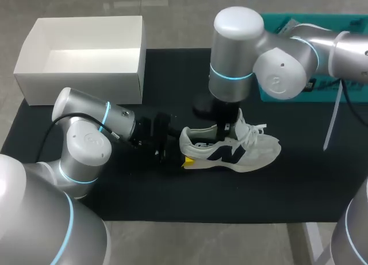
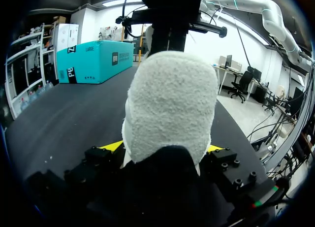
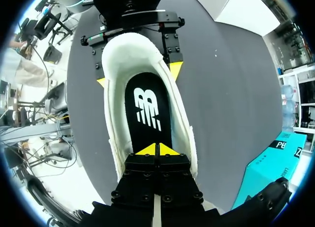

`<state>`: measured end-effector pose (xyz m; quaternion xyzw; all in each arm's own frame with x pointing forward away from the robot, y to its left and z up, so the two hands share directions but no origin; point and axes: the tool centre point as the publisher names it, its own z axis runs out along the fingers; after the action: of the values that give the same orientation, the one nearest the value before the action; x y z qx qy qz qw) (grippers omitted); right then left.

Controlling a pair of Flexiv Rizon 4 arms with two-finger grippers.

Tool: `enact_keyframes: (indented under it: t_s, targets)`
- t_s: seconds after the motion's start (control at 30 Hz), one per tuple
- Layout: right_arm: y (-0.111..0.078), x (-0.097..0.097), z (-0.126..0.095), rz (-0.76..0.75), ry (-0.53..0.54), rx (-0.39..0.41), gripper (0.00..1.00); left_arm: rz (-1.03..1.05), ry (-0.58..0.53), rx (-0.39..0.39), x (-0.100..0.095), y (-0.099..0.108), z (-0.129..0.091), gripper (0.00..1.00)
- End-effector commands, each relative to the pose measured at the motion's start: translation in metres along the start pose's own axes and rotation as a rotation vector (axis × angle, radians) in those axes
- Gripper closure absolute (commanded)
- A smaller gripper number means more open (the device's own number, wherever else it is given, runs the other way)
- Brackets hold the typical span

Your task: Take the shoe out of the shoebox, open the shoe tongue, remove and reinsert the insole, then place the shoe into the shoebox

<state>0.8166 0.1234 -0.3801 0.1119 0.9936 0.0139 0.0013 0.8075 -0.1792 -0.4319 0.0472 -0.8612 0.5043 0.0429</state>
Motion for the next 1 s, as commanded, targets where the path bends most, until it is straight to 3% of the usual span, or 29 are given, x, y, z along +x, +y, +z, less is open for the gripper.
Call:
enact_keyframes:
  t_s: [0.03,0.33,0.5,1.0]
  targets:
    - [0.004,-0.007,0.016,-0.007,0.017,-0.006,1.0,0.0,0.001,-0.001,-0.002,0.001,0.001,1.0]
    - [0.004,-0.013,0.016,-0.015,0.017,-0.016,1.0,0.0,0.001,-0.001,-0.002,0.001,0.001,1.0]
    - [0.001,-0.016,0.018,-0.015,0.015,-0.013,0.77,0.0,0.001,-0.001,-0.002,0.001,0.001,1.0]
    - [-0.006,-0.022,0.038,-0.013,0.082,0.0,0.69,0.0,0.001,-0.001,-0.002,0.001,0.001,1.0]
